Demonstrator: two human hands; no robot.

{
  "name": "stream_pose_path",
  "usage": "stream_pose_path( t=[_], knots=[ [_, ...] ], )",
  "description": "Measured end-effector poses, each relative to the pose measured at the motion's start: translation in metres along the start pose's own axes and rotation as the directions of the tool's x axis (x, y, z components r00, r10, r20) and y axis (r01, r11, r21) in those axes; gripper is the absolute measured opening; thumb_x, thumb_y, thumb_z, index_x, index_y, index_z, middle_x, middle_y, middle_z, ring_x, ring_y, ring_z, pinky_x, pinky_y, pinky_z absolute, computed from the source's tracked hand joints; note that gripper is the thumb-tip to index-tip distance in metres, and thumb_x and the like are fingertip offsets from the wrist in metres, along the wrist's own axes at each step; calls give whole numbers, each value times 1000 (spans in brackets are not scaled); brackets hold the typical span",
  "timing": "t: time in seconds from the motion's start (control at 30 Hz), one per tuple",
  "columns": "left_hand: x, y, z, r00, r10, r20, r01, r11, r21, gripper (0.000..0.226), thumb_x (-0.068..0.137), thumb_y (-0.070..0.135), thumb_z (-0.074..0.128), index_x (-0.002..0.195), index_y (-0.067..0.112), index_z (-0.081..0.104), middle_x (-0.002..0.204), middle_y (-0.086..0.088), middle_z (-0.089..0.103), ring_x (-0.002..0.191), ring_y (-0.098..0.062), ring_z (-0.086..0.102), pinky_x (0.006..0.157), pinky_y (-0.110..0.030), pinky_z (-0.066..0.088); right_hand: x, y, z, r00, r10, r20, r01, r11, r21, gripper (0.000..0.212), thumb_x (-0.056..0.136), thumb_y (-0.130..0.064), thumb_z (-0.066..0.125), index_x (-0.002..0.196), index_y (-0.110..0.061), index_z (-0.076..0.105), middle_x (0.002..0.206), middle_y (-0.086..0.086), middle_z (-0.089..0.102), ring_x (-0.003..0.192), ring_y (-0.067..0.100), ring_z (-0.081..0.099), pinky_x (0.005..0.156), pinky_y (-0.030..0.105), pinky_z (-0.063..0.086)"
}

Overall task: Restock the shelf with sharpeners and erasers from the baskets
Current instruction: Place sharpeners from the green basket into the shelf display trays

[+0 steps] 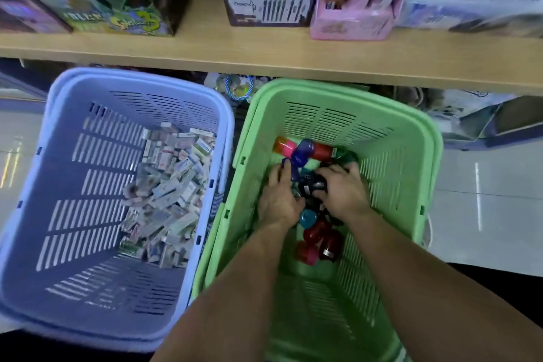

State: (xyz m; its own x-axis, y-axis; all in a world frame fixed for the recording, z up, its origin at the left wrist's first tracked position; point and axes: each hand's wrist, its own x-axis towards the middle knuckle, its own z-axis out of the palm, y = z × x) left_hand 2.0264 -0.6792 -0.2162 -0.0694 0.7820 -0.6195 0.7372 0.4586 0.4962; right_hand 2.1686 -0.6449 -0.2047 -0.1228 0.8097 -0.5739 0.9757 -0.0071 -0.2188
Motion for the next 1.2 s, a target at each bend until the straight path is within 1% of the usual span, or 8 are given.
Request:
stream_pose_path(
  t=[0.17, 0.33, 0.5, 0.7, 0.77, 0.93, 1.03, 1.2],
  knots=[
    [15, -3, -6, 999, -15, 42, 21, 988, -150, 68, 86, 28, 80, 144, 36, 46, 151, 9, 29, 124, -22, 52, 110, -38, 44, -1, 3, 7, 990, 116, -79, -104, 984, 142, 37, 97, -37, 60, 133, -29, 54, 125, -7, 67, 118, 22, 38, 92, 38, 40],
    [15, -9, 4, 996, -33, -81, 8, 959, -282, 45, 88, 31, 78, 126, 31, 54, 129, 9, 57, 114, -12, 54, 104, -33, 44, 4, 1, 6, 969, 195, -149, -143, 943, 300, 33, 97, -32, 62, 128, -26, 53, 124, -1, 63, 115, 27, 48, 93, 40, 44],
    [14, -4, 6, 984, -152, -95, 96, 896, -434, 25, 97, 41, 65, 119, 31, 57, 112, 7, 70, 104, -18, 64, 93, -36, 52, 10, -1, 3, 945, 305, -120, -186, 799, 572, 35, 94, -32, 68, 125, -27, 52, 110, 5, 65, 95, 26, 64, 91, 39, 55],
    [22, 15, 3, 960, -237, -151, 129, 850, -510, 17, 98, 28, 65, 112, 35, 56, 105, 10, 68, 93, -21, 69, 84, -40, 59, 16, -2, -10, 897, 408, -167, -136, 617, 775, 30, 96, -23, 67, 123, -22, 53, 103, -8, 62, 91, 15, 61, 64, 8, 37],
    [29, 21, 1, 959, -231, -162, 107, 829, -548, 19, 97, 26, 65, 109, 37, 57, 108, 9, 67, 93, -20, 68, 81, -35, 56, 20, -3, -15, 894, 416, -168, -125, 590, 798, 34, 98, -21, 65, 130, -26, 56, 107, -11, 62, 90, 10, 60, 63, 2, 34],
    [55, 35, -3, 970, -189, -152, 94, 869, -485, 26, 96, 29, 65, 121, 27, 56, 117, -1, 67, 102, -24, 65, 90, -32, 51, 36, -3, -14, 916, 393, -81, -162, 547, 822, 30, 96, -22, 65, 126, -21, 62, 108, -7, 65, 98, 17, 64, 83, 23, 44],
    [61, 36, -3, 974, -165, -153, 92, 912, -400, 33, 95, 33, 69, 124, 24, 55, 113, 0, 68, 100, -22, 64, 83, -28, 46, 43, -3, -13, 917, 397, -31, -194, 512, 837, 31, 97, -22, 64, 128, -17, 61, 109, -8, 59, 100, 14, 58, 87, 24, 40],
    [52, 36, 14, 978, 6, -209, -62, 963, -263, 30, 97, 23, 66, 126, 25, 61, 137, 4, 51, 117, -20, 57, 102, -35, 50, 42, 2, -7, 904, 424, -52, -188, 506, 842, 33, 99, -16, 60, 132, -18, 59, 119, -3, 64, 90, 9, 56, 76, 17, 40]
  ],
)
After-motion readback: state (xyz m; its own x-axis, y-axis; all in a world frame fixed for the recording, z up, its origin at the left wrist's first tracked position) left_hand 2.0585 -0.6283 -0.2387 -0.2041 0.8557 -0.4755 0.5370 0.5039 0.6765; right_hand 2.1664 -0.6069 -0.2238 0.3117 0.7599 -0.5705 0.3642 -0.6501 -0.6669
